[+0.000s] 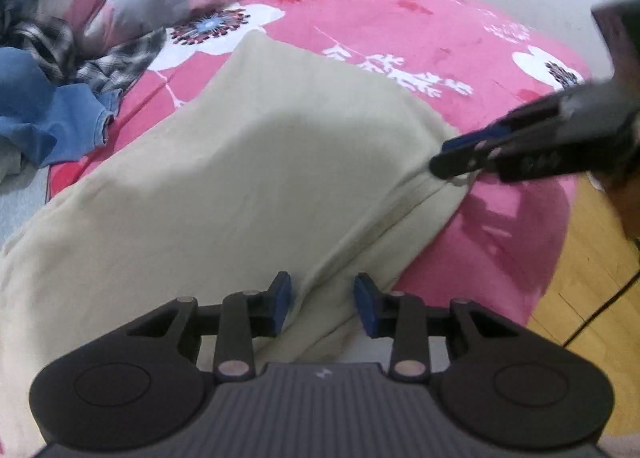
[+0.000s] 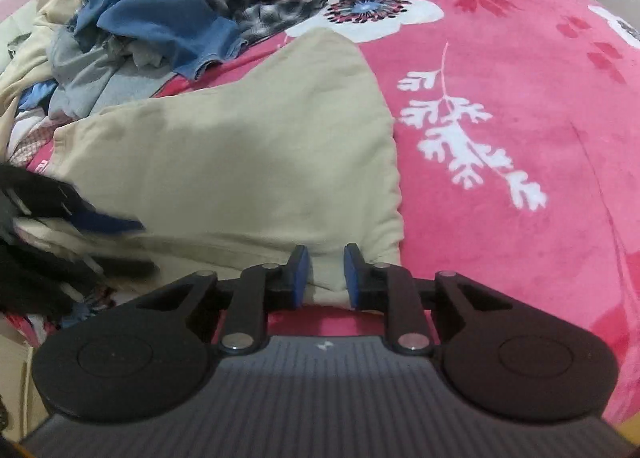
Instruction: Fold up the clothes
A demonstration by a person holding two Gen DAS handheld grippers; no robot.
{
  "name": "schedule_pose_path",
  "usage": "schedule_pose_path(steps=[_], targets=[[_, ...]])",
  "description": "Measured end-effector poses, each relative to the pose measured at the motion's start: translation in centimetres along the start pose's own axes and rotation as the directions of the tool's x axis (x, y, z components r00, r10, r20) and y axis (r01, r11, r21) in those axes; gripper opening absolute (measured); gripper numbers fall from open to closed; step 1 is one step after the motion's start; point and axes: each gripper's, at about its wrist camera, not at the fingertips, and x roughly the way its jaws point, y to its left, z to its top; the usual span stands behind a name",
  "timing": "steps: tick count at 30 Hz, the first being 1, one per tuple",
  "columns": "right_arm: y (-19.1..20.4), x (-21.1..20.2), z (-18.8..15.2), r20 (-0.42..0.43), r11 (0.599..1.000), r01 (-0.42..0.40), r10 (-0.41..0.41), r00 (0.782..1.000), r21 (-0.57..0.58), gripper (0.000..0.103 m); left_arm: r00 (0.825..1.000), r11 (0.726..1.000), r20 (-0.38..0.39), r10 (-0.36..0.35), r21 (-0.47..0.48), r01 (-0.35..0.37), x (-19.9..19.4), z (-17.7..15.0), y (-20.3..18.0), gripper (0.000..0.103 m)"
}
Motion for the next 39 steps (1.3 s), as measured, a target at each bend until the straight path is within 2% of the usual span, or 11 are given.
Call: schedule_pose_path(steps=[5, 9, 12, 15, 20, 23, 27, 32, 34, 36, 39], targets=[[0.3, -2.9, 2.0, 0.095, 0.999, -0.051, 0.051, 0.994, -0.004, 0.016, 1.0, 0.999, 0.008, -0.016, -0.051, 0.016, -0.2, -0.3, 0.5, 0.041], [-0.8, 1.7, 0.9, -0.075, 1.0, -0.023, 0.023, 0.997, 0.002, 0.016, 1.0, 0.996, 0.014, -0.023, -0.081, 0.024, -0.3, -0.5, 0.9, 0.042], [-1.6, 0.9, 2.3, -0.077, 0.994, -0.06, 0.068, 0.995, 0.095, 0.017, 0.999, 0.993, 0.019, -0.037, -0.112, 0.039, -0.9, -0.3, 1.3, 0.045], [-3.7, -0.6, 4.4, 0.016, 0.966, -0.11, 0.11, 0.994, 0.234, 0.022, 0.998, 0.984, 0.033, -0.051, -0.171, 0.056, -1.8, -0.2, 2.2, 0.045], [-9.2, 3.1, 8.2, 0.032, 0.897, -0.173, 0.175, 0.984, 0.407, 0.032, 0.995, 0.963, 0.099, -0.016, -0.266, 0.042, -3.7, 0.2, 4.3, 0.047], [-10.7, 6.9, 10.2, 0.003, 0.86, -0.25, 0.277, 0.961, 0.444, 0.045, 0.996, 0.958, 0.092, 0.013, -0.288, 0.014, -3.1, 0.3, 5.3, 0.048], [-11.1, 9.3, 10.2, -0.078, 0.828, -0.282, 0.362, 0.929, 0.484, 0.046, 0.999, 0.943, 0.027, 0.024, -0.333, -0.013, -1.1, -0.2, 6.3, 0.048], [-12.4, 6.9, 4.6, -0.069, 0.682, -0.337, 0.494, 0.867, 0.649, 0.045, 0.999, 0.928, 0.025, 0.028, -0.372, -0.016, -0.6, -1.1, 6.7, 0.048], [-12.4, 6.2, 2.7, -0.052, 0.633, -0.338, 0.515, 0.856, 0.696, 0.04, 0.999, 0.927, 0.028, 0.036, -0.376, -0.023, -0.4, -1.2, 6.7, 0.048], [-12.1, 6.1, 2.5, -0.051, 0.646, -0.34, 0.507, 0.86, 0.683, 0.037, 0.998, 0.926, 0.033, 0.048, -0.376, -0.032, -0.2, -1.4, 6.5, 0.049], [-11.8, 7.8, 3.4, -0.059, 0.643, -0.366, 0.54, 0.84, 0.673, 0.024, 0.996, 0.93, 0.041, 0.08, -0.363, -0.06, -0.1, -1.5, 5.8, 0.05]])
